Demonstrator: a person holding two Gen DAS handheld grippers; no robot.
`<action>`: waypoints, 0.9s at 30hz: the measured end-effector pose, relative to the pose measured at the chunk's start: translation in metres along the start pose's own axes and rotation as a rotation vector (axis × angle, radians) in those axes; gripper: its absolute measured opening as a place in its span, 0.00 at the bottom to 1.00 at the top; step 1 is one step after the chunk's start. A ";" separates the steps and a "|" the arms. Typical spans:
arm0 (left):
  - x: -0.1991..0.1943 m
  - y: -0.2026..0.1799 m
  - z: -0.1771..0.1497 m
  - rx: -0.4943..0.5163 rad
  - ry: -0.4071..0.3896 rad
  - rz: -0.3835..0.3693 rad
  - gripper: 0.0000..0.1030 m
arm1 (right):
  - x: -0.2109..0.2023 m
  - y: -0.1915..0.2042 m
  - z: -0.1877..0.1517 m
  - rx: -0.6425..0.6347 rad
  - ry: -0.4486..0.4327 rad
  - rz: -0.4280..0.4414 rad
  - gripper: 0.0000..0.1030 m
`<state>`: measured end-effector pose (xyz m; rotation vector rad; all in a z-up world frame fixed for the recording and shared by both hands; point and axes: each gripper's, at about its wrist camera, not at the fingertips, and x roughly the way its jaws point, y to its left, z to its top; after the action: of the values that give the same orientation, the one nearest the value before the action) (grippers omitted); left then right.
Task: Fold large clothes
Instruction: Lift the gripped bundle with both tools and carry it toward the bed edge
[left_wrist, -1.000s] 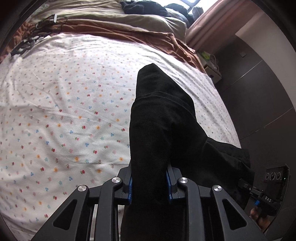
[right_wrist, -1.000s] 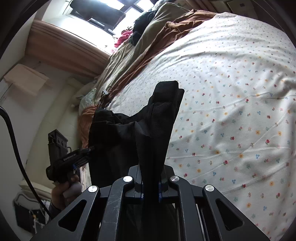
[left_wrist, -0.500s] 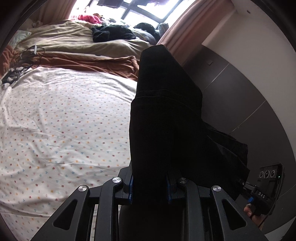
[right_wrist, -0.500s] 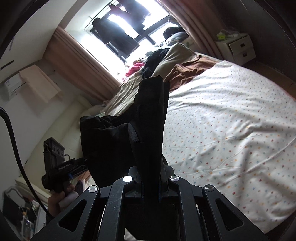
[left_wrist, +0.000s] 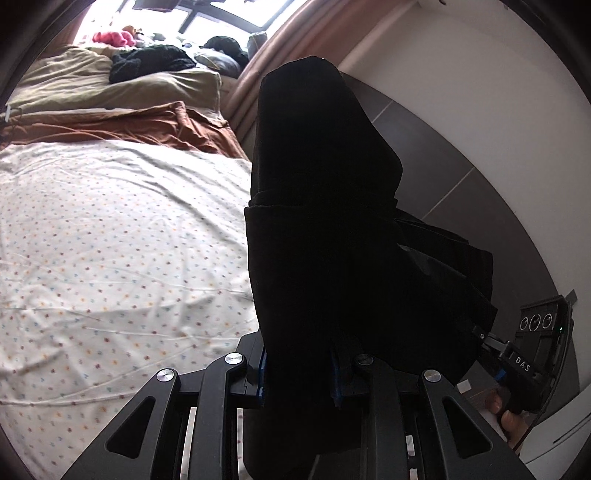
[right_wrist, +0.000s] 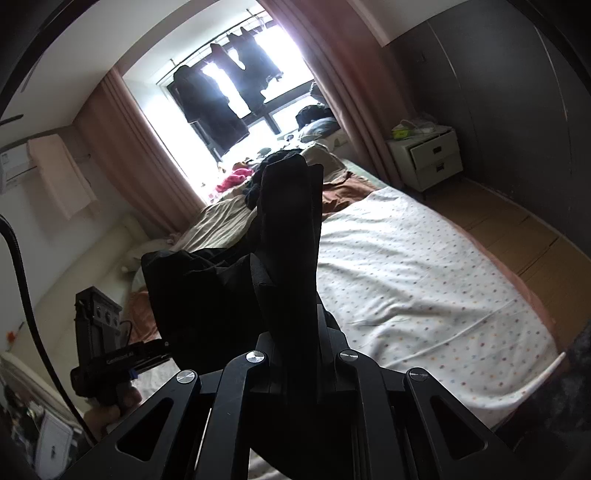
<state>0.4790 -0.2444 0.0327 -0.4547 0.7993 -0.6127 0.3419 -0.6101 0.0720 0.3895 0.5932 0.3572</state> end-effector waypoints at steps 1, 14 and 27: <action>0.006 -0.008 -0.002 0.002 0.004 -0.015 0.25 | -0.008 -0.006 0.003 0.001 -0.008 -0.014 0.10; 0.102 -0.089 -0.001 0.022 0.114 -0.146 0.25 | -0.059 -0.081 0.044 0.009 -0.071 -0.181 0.10; 0.232 -0.054 0.016 -0.024 0.267 -0.151 0.25 | 0.026 -0.156 0.078 0.048 0.018 -0.321 0.10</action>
<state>0.5994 -0.4354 -0.0464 -0.4634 1.0328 -0.8161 0.4417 -0.7535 0.0486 0.3307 0.6708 0.0392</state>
